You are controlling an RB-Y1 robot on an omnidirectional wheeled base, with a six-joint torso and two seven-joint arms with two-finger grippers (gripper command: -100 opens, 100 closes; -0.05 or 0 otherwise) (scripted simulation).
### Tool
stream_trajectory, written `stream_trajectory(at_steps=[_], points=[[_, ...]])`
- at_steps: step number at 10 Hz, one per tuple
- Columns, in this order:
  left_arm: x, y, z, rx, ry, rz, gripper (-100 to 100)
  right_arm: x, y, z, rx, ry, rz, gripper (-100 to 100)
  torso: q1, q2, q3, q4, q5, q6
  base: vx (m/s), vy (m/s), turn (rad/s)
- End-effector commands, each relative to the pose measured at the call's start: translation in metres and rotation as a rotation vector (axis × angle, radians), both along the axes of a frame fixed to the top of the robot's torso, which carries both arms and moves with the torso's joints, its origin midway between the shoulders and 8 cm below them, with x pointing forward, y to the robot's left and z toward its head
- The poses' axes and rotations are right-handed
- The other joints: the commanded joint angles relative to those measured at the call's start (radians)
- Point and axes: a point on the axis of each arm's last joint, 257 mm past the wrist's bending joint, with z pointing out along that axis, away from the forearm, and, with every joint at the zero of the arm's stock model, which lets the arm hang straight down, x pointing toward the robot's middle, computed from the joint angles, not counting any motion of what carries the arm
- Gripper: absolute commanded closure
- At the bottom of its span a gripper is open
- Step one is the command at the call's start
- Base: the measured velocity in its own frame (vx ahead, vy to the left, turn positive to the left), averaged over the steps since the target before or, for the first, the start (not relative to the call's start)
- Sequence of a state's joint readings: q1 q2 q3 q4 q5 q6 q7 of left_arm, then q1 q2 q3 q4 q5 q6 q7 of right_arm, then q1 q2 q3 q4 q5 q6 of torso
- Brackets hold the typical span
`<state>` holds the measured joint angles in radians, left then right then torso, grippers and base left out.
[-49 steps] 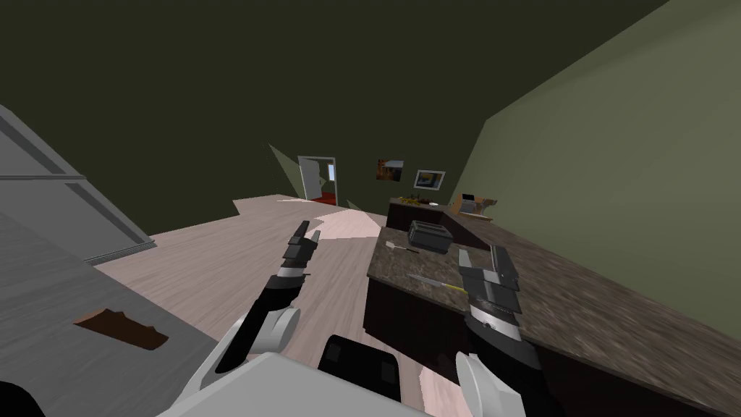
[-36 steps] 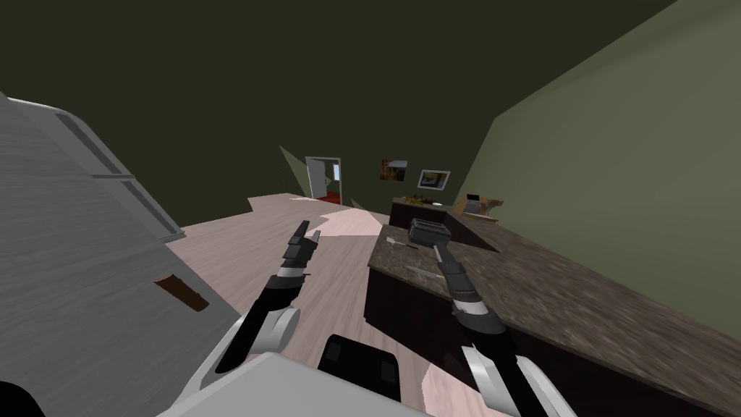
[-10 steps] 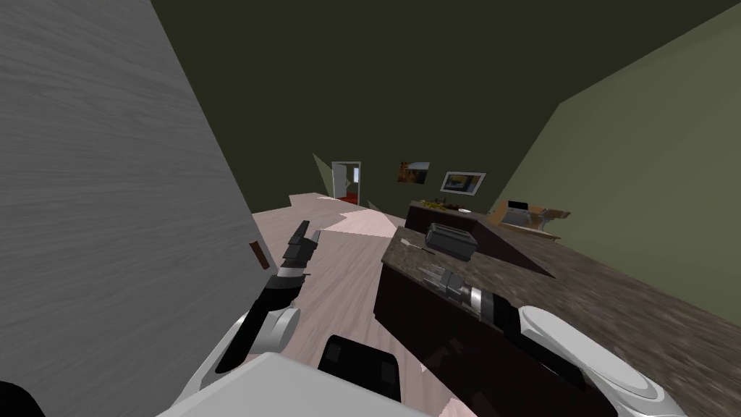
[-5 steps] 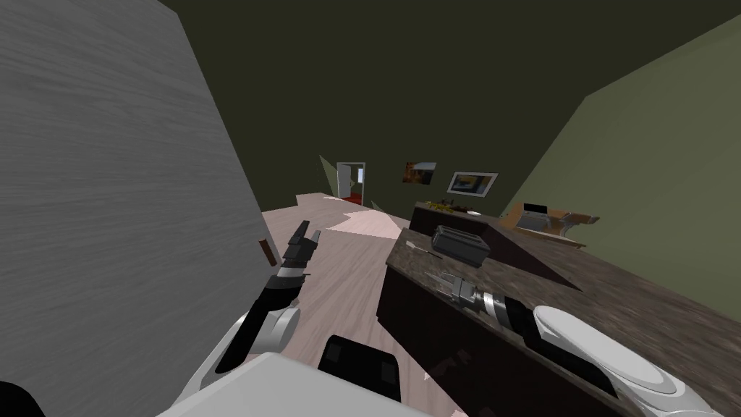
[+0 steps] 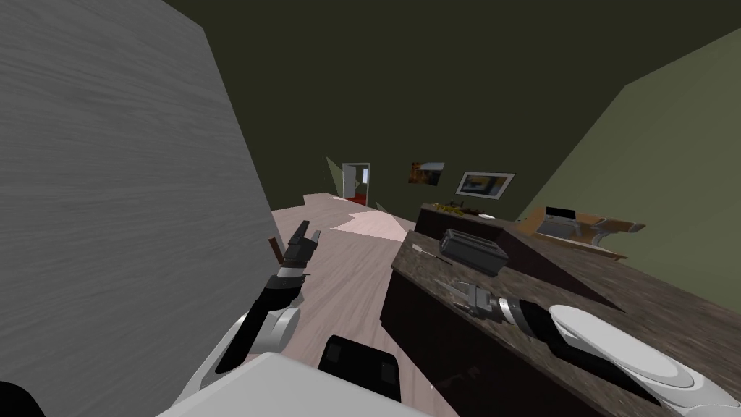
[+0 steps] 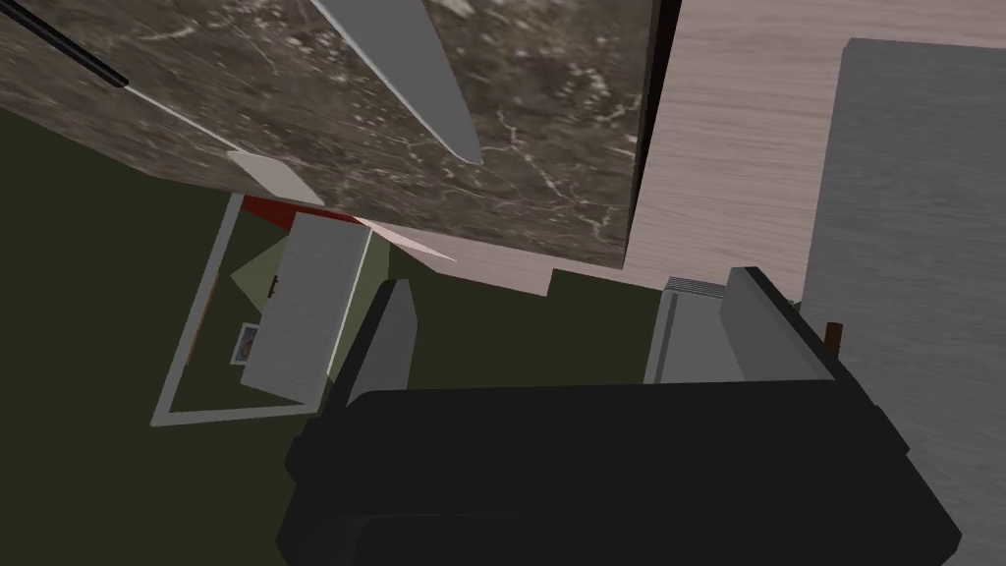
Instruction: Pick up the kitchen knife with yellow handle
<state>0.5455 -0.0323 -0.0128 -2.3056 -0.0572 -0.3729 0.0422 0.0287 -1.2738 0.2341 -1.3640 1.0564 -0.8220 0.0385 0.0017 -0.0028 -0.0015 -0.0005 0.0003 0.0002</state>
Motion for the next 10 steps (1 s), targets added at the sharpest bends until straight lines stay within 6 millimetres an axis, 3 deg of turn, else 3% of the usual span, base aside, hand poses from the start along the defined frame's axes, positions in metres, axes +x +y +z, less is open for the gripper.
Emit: stream_trajectory(at_steps=[1, 3, 4, 5, 7, 8, 10], points=[[0.000, 0.000, 0.000, 0.000, 0.000, 0.000, 0, -0.018, -0.033, -0.010, -0.093, 0.064, 0.010, -100, 0.000, 0.000, 0.000, 0.000, 0.000, 0.000, 0.045, 0.041, 0.202], [0.000, 0.000, 0.000, 0.000, 0.000, 0.000, 0, -0.019, -0.045, -0.013, -0.102, 0.073, -0.013, -100, 0.000, -0.001, 0.000, 0.000, 0.000, 0.001, 0.034, 0.023, 0.017], [0.000, 0.000, 0.000, 0.000, 0.000, 0.000, 0, -0.031, -0.065, -0.018, -0.159, 0.117, -0.008, -100, -0.001, 0.001, 0.000, 0.000, 0.000, 0.001, 0.036, 0.024, 0.103], [0.000, 0.000, 0.000, 0.000, 0.000, 0.000, 0, -0.032, -0.072, -0.019, -0.162, 0.121, -0.022, -100, 0.000, 0.000, 0.000, 0.000, 0.000, 0.000, 0.034, 0.019, 0.087], [0.000, 0.000, 0.000, 0.000, 0.000, 0.000, 0, -0.061, -0.116, -0.027, -0.260, 0.219, -0.031, -100, 0.000, -0.001, 0.000, 0.000, 0.000, 0.000, 0.061, 0.036, 0.152], [0.000, 0.000, 0.000, 0.000, 0.000, 0.000, 0, -0.063, -0.121, -0.027, -0.262, 0.223, -0.043, -100, 0.001, -0.002, -0.001, 0.000, 0.000, 0.000, 0.056, 0.032, 0.063], [0.000, 0.000, 0.000, 0.000, 0.000, 0.000, 0, -0.097, -0.163, -0.033, -0.338, 0.327, -0.068, -100, 0.001, -0.002, -0.001, 0.000, 0.000, 0.000, 0.070, 0.050, 0.136]])
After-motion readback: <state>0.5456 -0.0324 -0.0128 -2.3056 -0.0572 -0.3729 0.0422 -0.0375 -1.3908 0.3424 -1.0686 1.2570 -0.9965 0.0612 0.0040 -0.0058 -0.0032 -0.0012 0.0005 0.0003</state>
